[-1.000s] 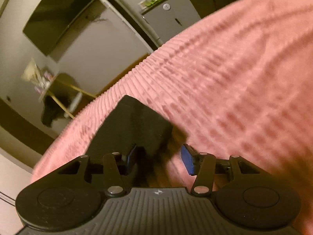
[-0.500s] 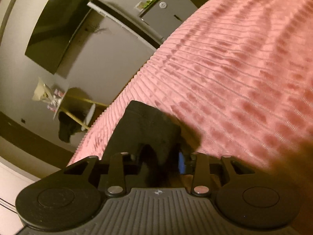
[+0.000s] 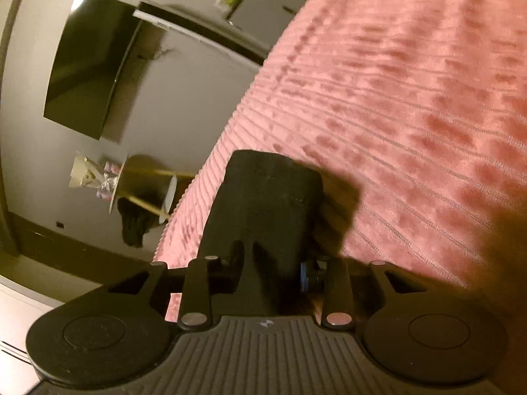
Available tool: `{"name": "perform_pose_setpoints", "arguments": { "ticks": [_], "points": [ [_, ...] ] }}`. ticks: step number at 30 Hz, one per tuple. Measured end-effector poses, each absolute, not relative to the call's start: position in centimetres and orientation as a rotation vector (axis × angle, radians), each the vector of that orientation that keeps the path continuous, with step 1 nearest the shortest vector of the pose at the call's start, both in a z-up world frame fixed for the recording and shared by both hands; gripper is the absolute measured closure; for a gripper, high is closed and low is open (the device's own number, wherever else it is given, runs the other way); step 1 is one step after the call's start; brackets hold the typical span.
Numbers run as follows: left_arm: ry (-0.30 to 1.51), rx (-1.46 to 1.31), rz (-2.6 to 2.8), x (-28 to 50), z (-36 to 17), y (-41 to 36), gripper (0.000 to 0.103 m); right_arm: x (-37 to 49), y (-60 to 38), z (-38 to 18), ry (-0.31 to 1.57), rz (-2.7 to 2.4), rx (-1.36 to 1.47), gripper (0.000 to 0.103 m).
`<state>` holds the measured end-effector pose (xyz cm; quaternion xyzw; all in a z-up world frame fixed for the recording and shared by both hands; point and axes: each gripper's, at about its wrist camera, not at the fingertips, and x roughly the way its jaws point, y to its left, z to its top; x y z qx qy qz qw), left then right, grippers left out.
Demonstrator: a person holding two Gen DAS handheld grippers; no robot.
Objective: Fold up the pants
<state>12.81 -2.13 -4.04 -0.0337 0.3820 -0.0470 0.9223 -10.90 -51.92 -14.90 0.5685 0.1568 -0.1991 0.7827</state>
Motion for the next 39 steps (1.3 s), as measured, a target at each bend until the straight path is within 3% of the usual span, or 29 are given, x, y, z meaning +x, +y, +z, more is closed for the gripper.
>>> {"name": "perform_pose_setpoints", "arguments": {
  "ticks": [2, 3, 4, 5, 17, 21, 26, 29, 30, 33, 36, 39],
  "points": [
    [0.804, -0.088, -0.103, 12.2, -3.4, -1.5, 0.008, -10.8, -51.9, -14.9, 0.331, -0.433, 1.233, 0.071],
    [0.806, -0.107, -0.112, 11.8, -3.0, -1.0, 0.008, -10.7, -52.0, -14.9, 0.325, -0.429, 1.250, 0.076],
    [0.808, -0.123, -0.118, 11.5, -2.6, -0.6, 0.008, -10.7, -52.1, -14.9, 0.317, -0.426, 1.267, 0.091],
    [0.810, -0.141, -0.121, 11.1, -2.2, -0.1, 0.008, -10.8, -52.2, -14.8, 0.307, -0.419, 1.277, 0.095],
    [0.785, -0.225, -0.080, 7.0, -1.2, 5.3, 0.007, -10.7, -51.2, -11.5, 0.251, -0.401, 1.217, 0.096],
    [0.740, -0.291, -0.072, 6.9, -1.3, 6.1, 0.006, -8.7, -47.1, -5.7, 0.247, -0.379, 0.959, 0.096],
    [0.713, -0.291, -0.090, 6.9, -1.6, 6.2, 0.006, -4.8, -34.7, 0.9, 0.248, -0.178, 0.528, 0.094],
    [0.710, -0.314, -0.109, 6.9, -1.9, 6.4, 0.006, -3.0, -26.2, 0.2, 0.314, 0.014, 0.371, 0.089],
    [0.711, -0.319, -0.110, 6.9, -1.9, 6.5, 0.006, -2.3, -23.4, -0.9, 0.359, 0.080, 0.332, 0.082],
    [0.721, -0.331, -0.118, 6.7, -2.1, 6.7, 0.006, -0.2, -16.9, -5.7, 0.621, 0.243, 0.229, 0.043],
    [0.727, -0.345, -0.144, 6.5, -2.1, 6.7, 0.006, -0.5, -14.3, -8.8, 0.784, 0.347, 0.188, 0.043],
    [0.721, -0.338, -0.185, 6.3, -2.1, 6.5, 0.006, -1.5, -16.4, -7.9, 0.751, 0.335, 0.235, 0.043]
  ]
}}
